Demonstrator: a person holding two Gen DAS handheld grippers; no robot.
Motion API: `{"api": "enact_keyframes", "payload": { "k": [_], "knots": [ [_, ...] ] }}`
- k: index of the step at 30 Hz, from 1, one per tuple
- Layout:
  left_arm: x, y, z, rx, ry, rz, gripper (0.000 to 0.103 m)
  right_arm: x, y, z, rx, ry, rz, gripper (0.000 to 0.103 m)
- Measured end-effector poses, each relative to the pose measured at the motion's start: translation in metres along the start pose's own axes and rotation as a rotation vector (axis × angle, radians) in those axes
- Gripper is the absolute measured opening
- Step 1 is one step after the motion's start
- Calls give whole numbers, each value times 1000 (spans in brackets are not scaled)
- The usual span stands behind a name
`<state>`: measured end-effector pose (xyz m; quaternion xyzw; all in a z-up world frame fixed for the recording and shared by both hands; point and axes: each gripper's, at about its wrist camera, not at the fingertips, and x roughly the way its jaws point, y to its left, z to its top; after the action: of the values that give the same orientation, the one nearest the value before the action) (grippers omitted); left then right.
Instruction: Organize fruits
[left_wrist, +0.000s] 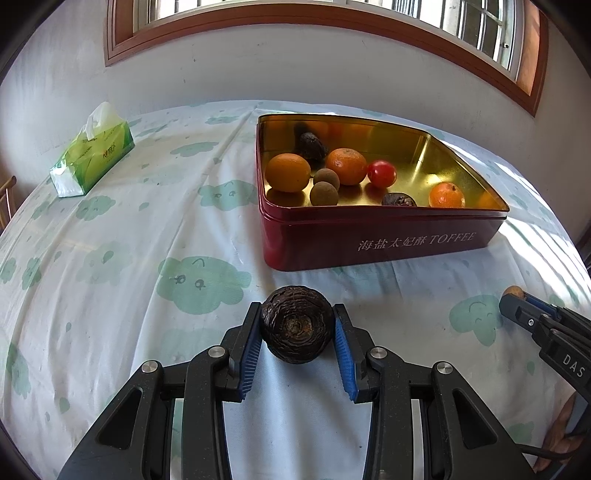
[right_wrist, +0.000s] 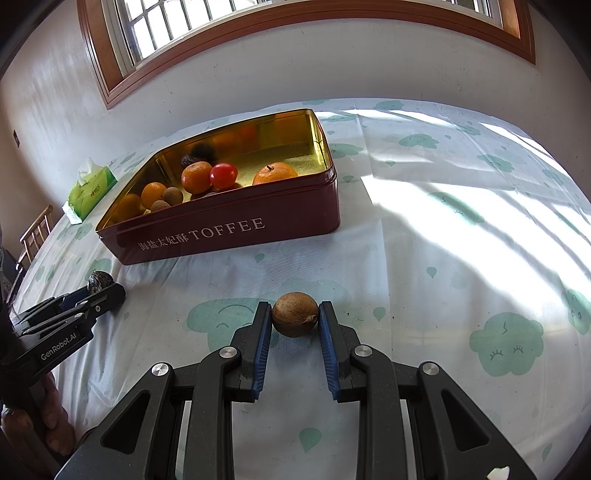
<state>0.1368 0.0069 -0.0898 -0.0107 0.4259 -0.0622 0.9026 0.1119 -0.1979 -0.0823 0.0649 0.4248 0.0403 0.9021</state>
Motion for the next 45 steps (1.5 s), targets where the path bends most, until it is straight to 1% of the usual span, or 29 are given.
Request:
{"api": "enact_keyframes", "payload": {
  "k": [45],
  "knots": [
    [-1,-1,-1,11,1,10,38,0,1,0,-1,0,-1,24]
  ]
}}
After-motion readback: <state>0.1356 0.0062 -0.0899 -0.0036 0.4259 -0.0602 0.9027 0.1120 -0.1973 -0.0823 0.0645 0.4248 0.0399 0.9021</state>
